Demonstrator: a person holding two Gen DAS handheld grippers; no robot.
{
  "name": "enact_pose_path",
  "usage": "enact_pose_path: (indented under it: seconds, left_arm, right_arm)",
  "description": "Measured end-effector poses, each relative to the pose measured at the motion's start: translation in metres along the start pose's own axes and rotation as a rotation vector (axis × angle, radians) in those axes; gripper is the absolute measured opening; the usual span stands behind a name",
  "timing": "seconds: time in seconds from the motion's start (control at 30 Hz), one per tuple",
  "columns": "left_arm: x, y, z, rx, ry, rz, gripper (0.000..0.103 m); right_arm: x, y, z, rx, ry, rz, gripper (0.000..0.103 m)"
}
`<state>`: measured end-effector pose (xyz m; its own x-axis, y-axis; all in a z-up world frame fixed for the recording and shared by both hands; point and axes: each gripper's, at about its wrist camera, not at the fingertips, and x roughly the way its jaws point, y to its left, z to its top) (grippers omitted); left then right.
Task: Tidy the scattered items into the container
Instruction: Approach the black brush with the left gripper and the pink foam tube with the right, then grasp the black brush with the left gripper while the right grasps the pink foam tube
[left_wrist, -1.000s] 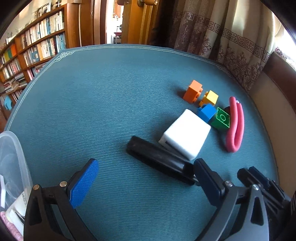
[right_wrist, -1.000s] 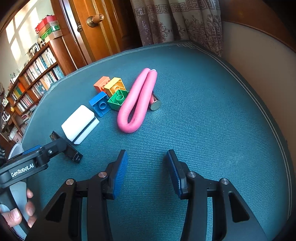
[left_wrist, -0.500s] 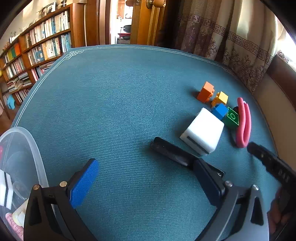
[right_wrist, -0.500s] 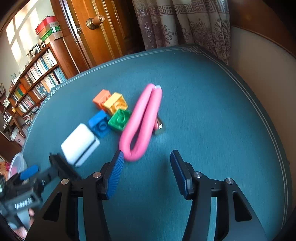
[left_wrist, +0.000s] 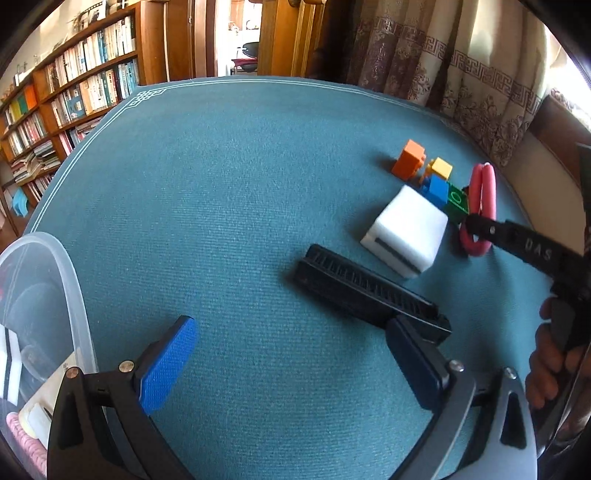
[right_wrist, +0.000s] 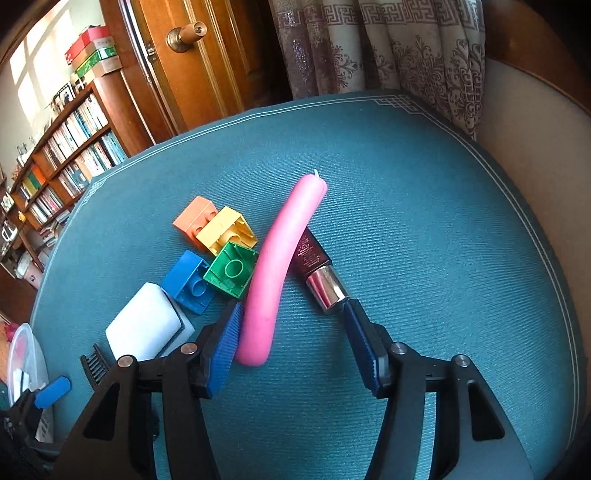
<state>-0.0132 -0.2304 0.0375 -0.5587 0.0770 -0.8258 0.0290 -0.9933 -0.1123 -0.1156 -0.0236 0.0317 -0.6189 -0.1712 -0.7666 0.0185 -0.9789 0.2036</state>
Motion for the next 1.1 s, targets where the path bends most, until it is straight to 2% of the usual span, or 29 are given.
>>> enact_pose_path:
  seconds: [0.17, 0.27, 0.37, 0.47, 0.6, 0.67, 0.73, 0.97, 1.1]
  left_arm:
    - [-0.004, 0.001, -0.003, -0.057, 0.011, -0.077, 0.102]
    - [-0.001, -0.002, -0.002, -0.087, 0.019, -0.094, 0.102]
    - [0.002, -0.012, 0.002, -0.087, 0.017, -0.085, 0.102]
    - [0.009, -0.024, 0.006, -0.050, 0.015, -0.029, 0.103]
    - [0.012, -0.028, 0.009, -0.032, 0.006, -0.004, 0.103]
    - [0.013, -0.028, 0.008, -0.022, 0.000, 0.002, 0.103]
    - [0.013, -0.027, 0.007, -0.007, -0.004, 0.007, 0.103]
    - [0.007, -0.018, 0.002, 0.029, -0.013, 0.014, 0.102]
    - [0.003, -0.010, -0.001, 0.034, -0.020, 0.047, 0.102]
  right_arm:
    - [0.000, 0.000, 0.002, 0.014, 0.005, 0.013, 0.060]
    - [0.004, 0.002, 0.001, 0.007, 0.003, -0.003, 0.061]
    - [0.007, 0.005, 0.001, -0.025, -0.014, -0.034, 0.061]
    - [0.008, 0.009, -0.001, -0.059, -0.020, -0.058, 0.061]
    - [0.004, 0.008, -0.005, -0.077, -0.023, -0.080, 0.061]
    - [0.002, 0.006, -0.008, -0.087, -0.026, -0.092, 0.055]
    - [-0.001, 0.004, -0.011, -0.102, -0.031, -0.104, 0.044]
    - [-0.016, -0.017, -0.022, -0.073, -0.031, -0.069, 0.041]
    - [-0.022, -0.021, -0.029, -0.073, -0.024, -0.052, 0.042]
